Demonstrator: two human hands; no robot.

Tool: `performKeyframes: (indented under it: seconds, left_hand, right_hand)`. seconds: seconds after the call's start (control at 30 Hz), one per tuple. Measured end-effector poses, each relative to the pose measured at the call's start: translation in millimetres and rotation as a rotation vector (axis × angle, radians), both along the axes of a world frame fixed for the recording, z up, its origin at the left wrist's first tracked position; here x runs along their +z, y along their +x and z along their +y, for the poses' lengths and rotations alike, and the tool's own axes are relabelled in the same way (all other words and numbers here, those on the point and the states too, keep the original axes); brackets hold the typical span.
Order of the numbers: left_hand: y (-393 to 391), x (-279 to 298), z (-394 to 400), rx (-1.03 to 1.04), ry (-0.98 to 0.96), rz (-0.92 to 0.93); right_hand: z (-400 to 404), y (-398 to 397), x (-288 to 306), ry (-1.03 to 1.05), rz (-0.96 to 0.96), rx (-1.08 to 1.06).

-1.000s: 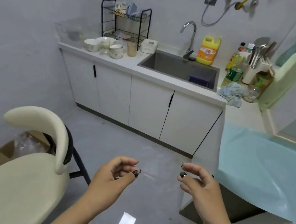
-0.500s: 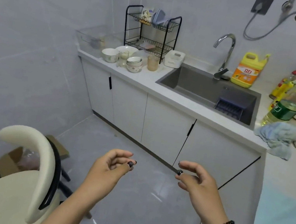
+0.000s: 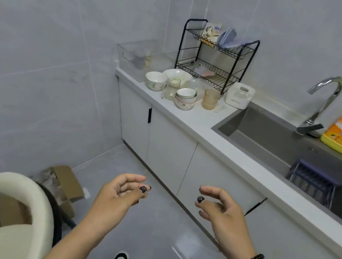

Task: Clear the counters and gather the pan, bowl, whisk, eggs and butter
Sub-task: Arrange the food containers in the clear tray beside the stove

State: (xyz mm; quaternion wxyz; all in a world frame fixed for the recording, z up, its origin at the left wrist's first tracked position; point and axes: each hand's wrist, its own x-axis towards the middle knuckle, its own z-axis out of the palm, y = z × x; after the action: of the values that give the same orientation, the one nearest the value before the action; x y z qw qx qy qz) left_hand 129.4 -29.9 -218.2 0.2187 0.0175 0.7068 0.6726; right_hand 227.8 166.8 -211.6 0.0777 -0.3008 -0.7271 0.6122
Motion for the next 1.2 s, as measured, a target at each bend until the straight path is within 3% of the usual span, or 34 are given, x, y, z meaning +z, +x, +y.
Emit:
performKeyframes:
  seconds: [0.33,0.67,1.2]
  left_hand:
    - [-223.2,17.2,3.5,0.035,-0.015,-0.019]
    - [-364.2,17.1,41.5,0.089,-0.033,-0.084]
    - [-590.8,34.7,163.5,0.184,-0.036,-0.005]
  right_hand:
    - [7.3,-245.1,33.5,0.023,0.121,0.073]
    - [49.1,-398.1,27.3,-0.027,0.159,0.1]
    - [175.8,-638.7,31.8,-0.007,0.171,0.198]
